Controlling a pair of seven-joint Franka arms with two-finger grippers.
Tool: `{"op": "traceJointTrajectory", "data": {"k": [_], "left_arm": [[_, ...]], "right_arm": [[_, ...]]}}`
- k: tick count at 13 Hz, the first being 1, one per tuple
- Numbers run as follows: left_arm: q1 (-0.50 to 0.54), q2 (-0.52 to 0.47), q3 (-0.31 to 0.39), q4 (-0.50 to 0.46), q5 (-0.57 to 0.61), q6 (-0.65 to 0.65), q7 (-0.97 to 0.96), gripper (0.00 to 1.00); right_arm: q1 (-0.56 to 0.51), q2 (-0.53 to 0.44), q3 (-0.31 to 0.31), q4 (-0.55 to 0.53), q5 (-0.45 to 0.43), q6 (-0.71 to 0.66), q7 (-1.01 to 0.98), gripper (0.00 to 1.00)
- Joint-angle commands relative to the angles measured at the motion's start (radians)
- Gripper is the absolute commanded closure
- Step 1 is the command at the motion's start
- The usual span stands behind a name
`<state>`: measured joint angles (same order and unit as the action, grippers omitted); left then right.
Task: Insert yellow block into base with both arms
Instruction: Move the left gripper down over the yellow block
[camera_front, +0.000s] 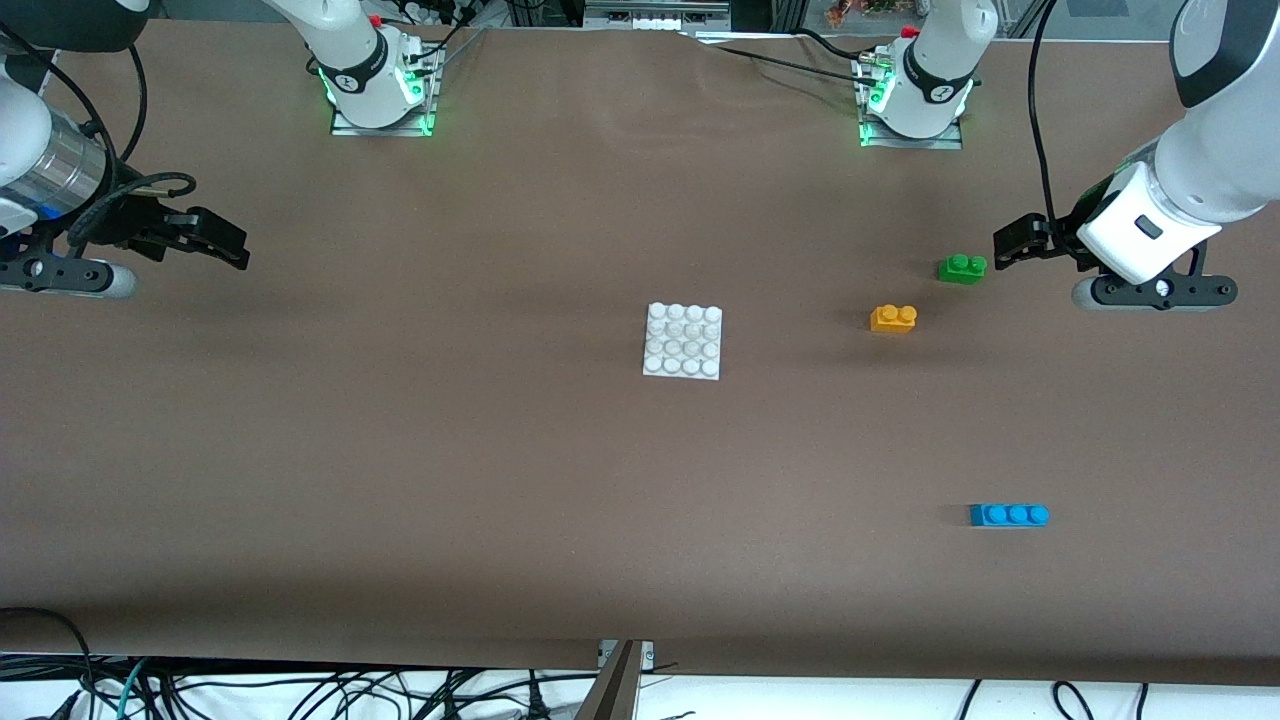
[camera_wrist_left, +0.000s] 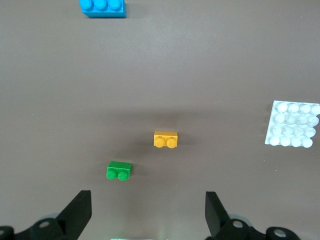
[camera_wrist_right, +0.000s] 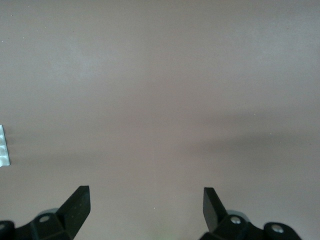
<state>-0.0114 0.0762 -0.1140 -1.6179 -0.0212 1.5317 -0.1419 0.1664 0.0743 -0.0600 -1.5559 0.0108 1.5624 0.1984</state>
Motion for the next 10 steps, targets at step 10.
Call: {"op": "traceJointTrajectory", "data": {"k": [10], "left_arm": [[0.004,-0.062,-0.093,-0.600,0.036,0.558,0.007,0.00]], "right_arm": [[-0.001,0.018,0.012,0.025,-0.012,0.031,0.004,0.00]]}}
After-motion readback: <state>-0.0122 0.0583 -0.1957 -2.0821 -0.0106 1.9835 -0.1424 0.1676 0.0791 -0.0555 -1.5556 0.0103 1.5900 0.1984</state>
